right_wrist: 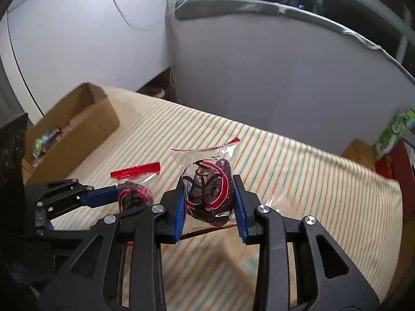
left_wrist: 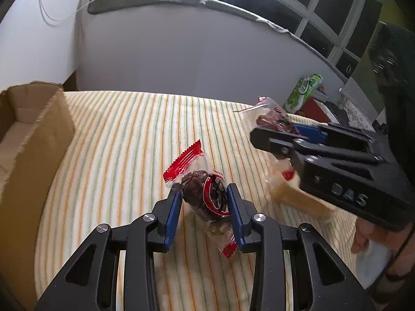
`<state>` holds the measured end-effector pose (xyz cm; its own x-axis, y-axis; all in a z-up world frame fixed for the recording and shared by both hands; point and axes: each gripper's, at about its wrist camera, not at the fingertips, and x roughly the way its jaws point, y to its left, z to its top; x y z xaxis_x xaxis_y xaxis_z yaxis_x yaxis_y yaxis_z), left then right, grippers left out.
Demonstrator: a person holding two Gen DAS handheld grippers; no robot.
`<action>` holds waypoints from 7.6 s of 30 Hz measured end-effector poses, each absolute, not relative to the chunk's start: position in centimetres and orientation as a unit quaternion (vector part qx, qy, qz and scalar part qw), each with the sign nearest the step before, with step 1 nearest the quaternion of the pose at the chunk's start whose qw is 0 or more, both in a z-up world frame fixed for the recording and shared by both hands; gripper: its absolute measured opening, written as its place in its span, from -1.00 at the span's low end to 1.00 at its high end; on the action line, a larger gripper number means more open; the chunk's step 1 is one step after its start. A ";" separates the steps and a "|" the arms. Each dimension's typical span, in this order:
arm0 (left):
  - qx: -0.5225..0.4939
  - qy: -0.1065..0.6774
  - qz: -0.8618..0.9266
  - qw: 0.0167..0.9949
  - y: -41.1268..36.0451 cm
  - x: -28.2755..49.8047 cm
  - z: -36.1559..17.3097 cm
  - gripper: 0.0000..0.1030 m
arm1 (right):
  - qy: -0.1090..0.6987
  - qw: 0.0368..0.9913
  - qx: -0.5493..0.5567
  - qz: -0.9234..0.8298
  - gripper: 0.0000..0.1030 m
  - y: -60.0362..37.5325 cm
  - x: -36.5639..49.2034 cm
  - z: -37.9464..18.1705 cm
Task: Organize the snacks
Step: 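Carry both red-wrapped chocolates into the cardboard box and open both tools, then move both open tools back to the plastic-wrapped bread package, then grasp the plastic-wrapped bread package with the left tool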
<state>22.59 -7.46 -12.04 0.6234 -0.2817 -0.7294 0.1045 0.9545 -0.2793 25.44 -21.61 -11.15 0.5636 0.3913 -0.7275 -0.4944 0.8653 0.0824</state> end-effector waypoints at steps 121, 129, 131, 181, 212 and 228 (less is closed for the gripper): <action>-0.089 0.281 0.073 0.953 15.2 6.5 -6.3 0.40 | 0.296 0.892 -0.063 0.335 0.25 1.8 15.5 -7.0; -0.087 0.281 0.076 0.953 15.2 6.3 -6.3 0.40 | 0.298 0.891 -0.059 0.339 0.25 1.6 15.3 -7.2; -0.086 0.282 0.076 0.952 14.9 6.4 -6.3 0.40 | 0.300 0.890 -0.055 0.339 0.25 1.2 15.3 -7.4; 0.068 0.302 -0.153 0.939 -16.2 11.6 -4.1 0.55 | 0.320 0.935 0.128 0.082 0.66 -36.9 13.6 -11.5; -0.055 0.460 -0.249 0.850 -16.5 30.7 -12.5 0.35 | 0.413 0.885 0.154 0.146 0.12 -33.9 24.1 -16.9; -0.081 0.452 -0.260 0.849 -16.0 26.1 -12.0 -0.08 | 0.394 0.898 0.132 0.143 0.00 -32.4 19.1 -15.2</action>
<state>26.06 -16.04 -12.05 0.4562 -0.5156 -0.7253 0.3695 0.8512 -0.3727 19.12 -32.38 -15.22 0.6480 0.3615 -0.6704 -0.1537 0.9241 0.3497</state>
